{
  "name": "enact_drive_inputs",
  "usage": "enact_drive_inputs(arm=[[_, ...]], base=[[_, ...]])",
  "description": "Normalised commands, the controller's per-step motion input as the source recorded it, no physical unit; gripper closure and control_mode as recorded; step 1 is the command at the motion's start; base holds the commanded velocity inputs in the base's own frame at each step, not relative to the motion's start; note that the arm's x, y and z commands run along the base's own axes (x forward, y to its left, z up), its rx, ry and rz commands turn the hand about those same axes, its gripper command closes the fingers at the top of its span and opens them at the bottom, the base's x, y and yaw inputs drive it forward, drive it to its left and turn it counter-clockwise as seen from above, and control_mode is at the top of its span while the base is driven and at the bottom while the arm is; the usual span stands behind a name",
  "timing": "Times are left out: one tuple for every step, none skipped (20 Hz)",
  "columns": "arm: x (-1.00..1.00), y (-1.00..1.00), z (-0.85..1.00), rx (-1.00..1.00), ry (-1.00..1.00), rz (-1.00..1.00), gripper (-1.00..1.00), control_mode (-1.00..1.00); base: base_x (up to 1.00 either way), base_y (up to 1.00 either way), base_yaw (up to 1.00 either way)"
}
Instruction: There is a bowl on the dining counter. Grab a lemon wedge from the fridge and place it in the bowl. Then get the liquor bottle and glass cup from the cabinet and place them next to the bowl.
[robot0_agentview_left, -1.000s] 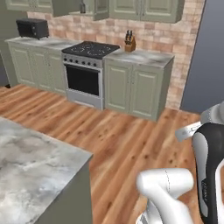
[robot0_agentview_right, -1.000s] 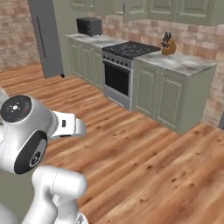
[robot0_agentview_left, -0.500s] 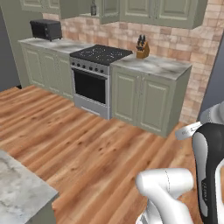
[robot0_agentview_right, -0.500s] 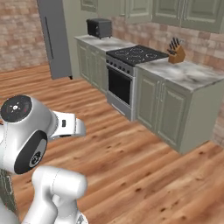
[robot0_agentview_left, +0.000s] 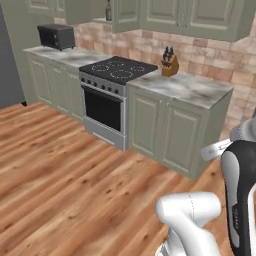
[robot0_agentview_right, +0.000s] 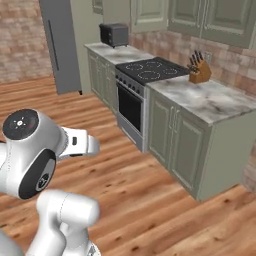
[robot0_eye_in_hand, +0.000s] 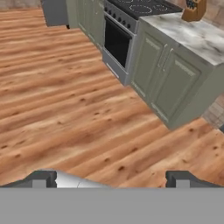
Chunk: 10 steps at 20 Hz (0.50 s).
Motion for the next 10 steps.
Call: enact_drive_inputs(arm=[[0.0, 0.0, 0.0, 0.0, 0.0, 0.0, -1.0, 1.0], [0.0, 0.0, 0.0, 0.0, 0.0, 0.0, -1.0, 1.0], [0.0, 0.0, 0.0, 0.0, 0.0, 0.0, -1.0, 1.0], [0.0, 0.0, 0.0, 0.0, 0.0, 0.0, -1.0, 1.0], [0.0, 0.0, 0.0, 0.0, 0.0, 0.0, -1.0, 1.0], [0.0, 0.0, 0.0, 0.0, 0.0, 0.0, -1.0, 1.0], [0.0, 0.0, 0.0, 0.0, 0.0, 0.0, -1.0, 1.0], [0.0, 0.0, 0.0, 0.0, 0.0, 0.0, -1.0, 1.0], [0.0, 0.0, 0.0, 0.0, 0.0, 0.0, -1.0, 1.0], [0.0, 0.0, 0.0, 0.0, 0.0, 0.0, -1.0, 1.0]], base=[[1.0, -0.12, 0.05], [1.0, -0.02, 0.02], [1.0, 0.0, 0.0], [1.0, 0.0, 0.0], [1.0, 0.0, 0.0], [1.0, 0.08, 0.0], [1.0, 0.13, 0.0], [1.0, 0.19, -0.01], [1.0, 0.25, -0.05], [1.0, 0.29, -0.07]])
